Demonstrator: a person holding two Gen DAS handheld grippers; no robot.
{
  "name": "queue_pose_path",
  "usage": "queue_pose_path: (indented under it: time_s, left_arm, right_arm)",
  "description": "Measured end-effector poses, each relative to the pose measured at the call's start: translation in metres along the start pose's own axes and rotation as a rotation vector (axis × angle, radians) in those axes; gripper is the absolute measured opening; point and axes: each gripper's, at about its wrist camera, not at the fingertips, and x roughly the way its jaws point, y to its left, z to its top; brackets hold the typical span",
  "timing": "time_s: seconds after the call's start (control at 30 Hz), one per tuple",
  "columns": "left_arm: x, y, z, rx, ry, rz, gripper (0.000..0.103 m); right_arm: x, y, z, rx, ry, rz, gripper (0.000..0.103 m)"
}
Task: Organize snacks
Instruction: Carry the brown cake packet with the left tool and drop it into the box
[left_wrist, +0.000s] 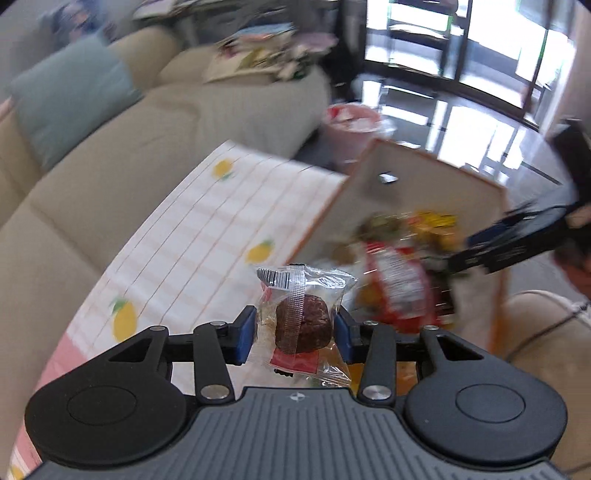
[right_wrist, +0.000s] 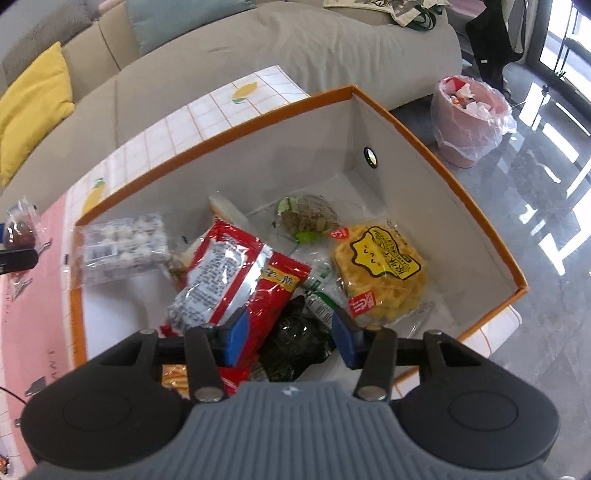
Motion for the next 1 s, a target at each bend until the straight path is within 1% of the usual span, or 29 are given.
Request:
queue_pose_path:
  time_s: [0.07, 0.17, 0.3, 0.33, 0.4, 0.47, 0.57, 0.63, 0.73, 0.9, 0.97, 1.0]
  left_arm:
    - [-0.004, -0.019, 0.011, 0.038, 0.011, -0.02, 0.049]
    - [0.008, -0.043, 0.025, 0.108, 0.077, -0.031, 0.049]
    - [0.044, -0.066, 0.04, 0.145, 0.22, -0.045, 0.049]
    - [0.051, -0.07, 0.04, 0.157, 0.254, -0.041, 0.049]
    - [0.072, -0.074, 0.043, 0.159, 0.359, -0.023, 0.049]
    - [0.085, -0.078, 0.043, 0.161, 0.428, -0.022, 0.049]
    - [0.098, -0.083, 0.041, 0.181, 0.472, 0.005, 0.049]
    - [0.11, -0.086, 0.04, 0.197, 0.523, 0.015, 0.049]
    - [0.123, -0.091, 0.037, 0.211, 0.574, 0.046, 0.049]
    - [0.132, -0.091, 0.029, 0.218, 0.601, 0.062, 0.05]
    - [0.133, -0.09, 0.029, 0.211, 0.593, 0.064, 0.055]
    - [0.133, -0.09, 0.028, 0.208, 0.586, 0.061, 0.055]
  right_arm:
    - [-0.006, -0.002, -0.002, -0.002, -0.008, 0.017, 0.049]
    - [-0.014, -0.005, -0.006, -0.008, -0.022, 0.029, 0.049]
    - [-0.016, -0.01, -0.011, -0.002, -0.017, 0.059, 0.049]
    - [-0.016, -0.011, -0.012, -0.005, -0.016, 0.07, 0.049]
    - [-0.017, -0.011, -0.013, -0.005, -0.02, 0.084, 0.049]
    - [-0.017, -0.013, -0.013, -0.006, -0.02, 0.098, 0.049]
    - [-0.014, -0.013, -0.014, -0.009, -0.015, 0.119, 0.049]
    - [-0.011, -0.014, -0.014, -0.012, -0.007, 0.13, 0.049]
    - [-0.01, -0.012, -0.014, -0.032, -0.014, 0.128, 0.049]
    - [-0.006, -0.009, -0.012, -0.053, 0.002, 0.134, 0.05]
    - [-0.005, -0.006, -0.012, -0.066, 0.011, 0.136, 0.05]
    - [-0.005, -0.005, -0.012, -0.073, 0.014, 0.133, 0.051]
